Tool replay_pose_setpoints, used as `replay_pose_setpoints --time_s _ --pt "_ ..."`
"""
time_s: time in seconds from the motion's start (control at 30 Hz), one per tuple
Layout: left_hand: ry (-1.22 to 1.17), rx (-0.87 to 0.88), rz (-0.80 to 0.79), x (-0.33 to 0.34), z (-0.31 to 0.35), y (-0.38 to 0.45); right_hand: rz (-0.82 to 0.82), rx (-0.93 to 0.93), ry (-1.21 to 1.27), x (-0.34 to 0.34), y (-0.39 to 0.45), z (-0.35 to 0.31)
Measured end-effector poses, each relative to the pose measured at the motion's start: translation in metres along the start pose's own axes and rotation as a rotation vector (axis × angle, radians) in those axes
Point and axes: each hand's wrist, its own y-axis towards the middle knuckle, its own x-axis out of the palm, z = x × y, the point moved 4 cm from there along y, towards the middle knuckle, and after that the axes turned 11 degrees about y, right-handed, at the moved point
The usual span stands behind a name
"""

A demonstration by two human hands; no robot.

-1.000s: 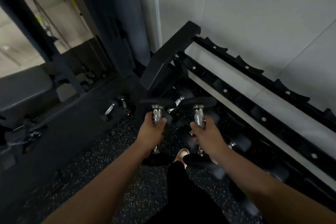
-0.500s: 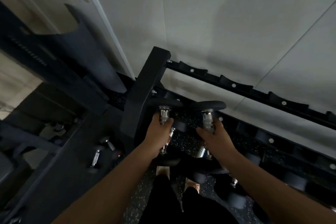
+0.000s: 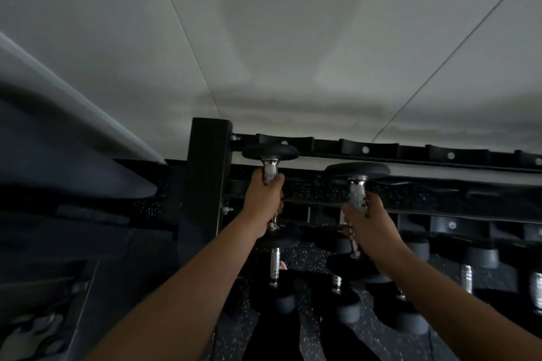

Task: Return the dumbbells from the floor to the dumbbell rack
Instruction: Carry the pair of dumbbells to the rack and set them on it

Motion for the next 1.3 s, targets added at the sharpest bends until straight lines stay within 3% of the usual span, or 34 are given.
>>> replay_pose_setpoints --time_s 0.33,0.73,1.3 --pt "0.029 -0.008 -0.097 0.018 -0.001 0.058 0.119 0.031 0.008 0.001 0.044 -0.008" --pt "0.155 0.023 -0.044 0.042 -0.021 0.075 0.221 0.037 -0.099 -0.023 0.086 0.000" --pt "0.244 0.072 0.020 0.039 -0.018 0.070 0.198 0.058 -0.255 -0.042 0.120 0.020"
